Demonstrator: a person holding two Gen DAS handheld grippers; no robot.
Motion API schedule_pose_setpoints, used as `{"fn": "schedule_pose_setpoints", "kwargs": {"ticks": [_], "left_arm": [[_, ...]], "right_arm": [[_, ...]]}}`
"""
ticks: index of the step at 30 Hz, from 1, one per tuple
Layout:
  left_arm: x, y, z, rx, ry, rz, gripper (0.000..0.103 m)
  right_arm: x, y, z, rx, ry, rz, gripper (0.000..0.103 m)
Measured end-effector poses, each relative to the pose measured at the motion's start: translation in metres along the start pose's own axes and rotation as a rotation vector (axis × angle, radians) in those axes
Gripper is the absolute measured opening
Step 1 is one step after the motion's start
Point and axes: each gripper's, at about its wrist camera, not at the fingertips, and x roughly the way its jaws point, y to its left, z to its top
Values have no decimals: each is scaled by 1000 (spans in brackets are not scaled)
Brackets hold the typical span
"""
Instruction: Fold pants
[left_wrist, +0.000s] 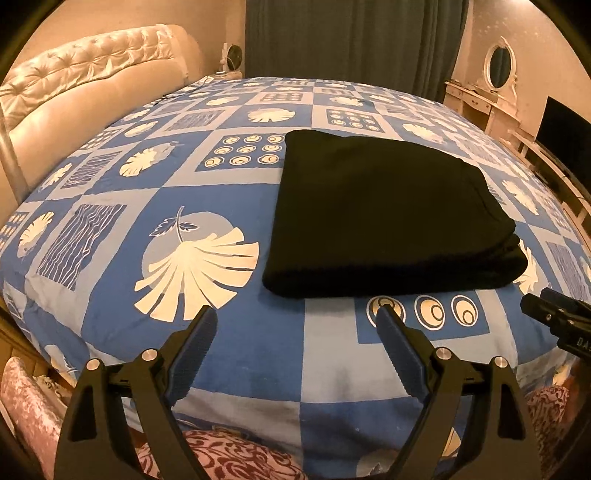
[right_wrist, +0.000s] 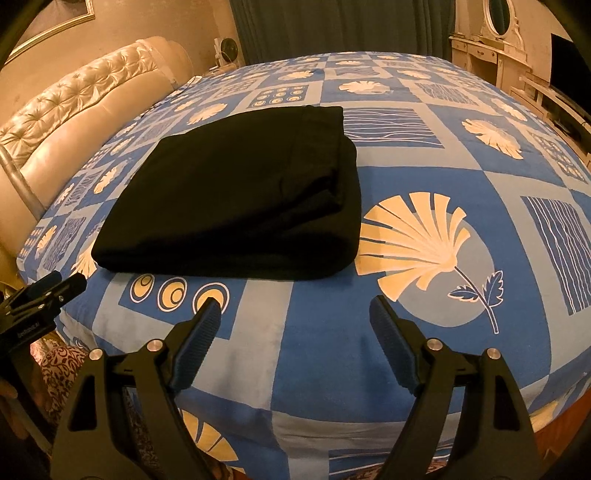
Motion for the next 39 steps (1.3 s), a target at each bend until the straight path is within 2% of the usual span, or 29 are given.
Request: {"fn": "schedule_pose_setpoints", "kwargs": {"ticks": [30, 39], "left_arm": [[0, -5, 0, 4, 8, -14, 87], [-9, -5, 3, -28, -44, -45, 87]], "right_arm": [[7, 1, -4, -5, 26, 10, 83], [9, 1, -6, -9, 34, 15, 83]]}}
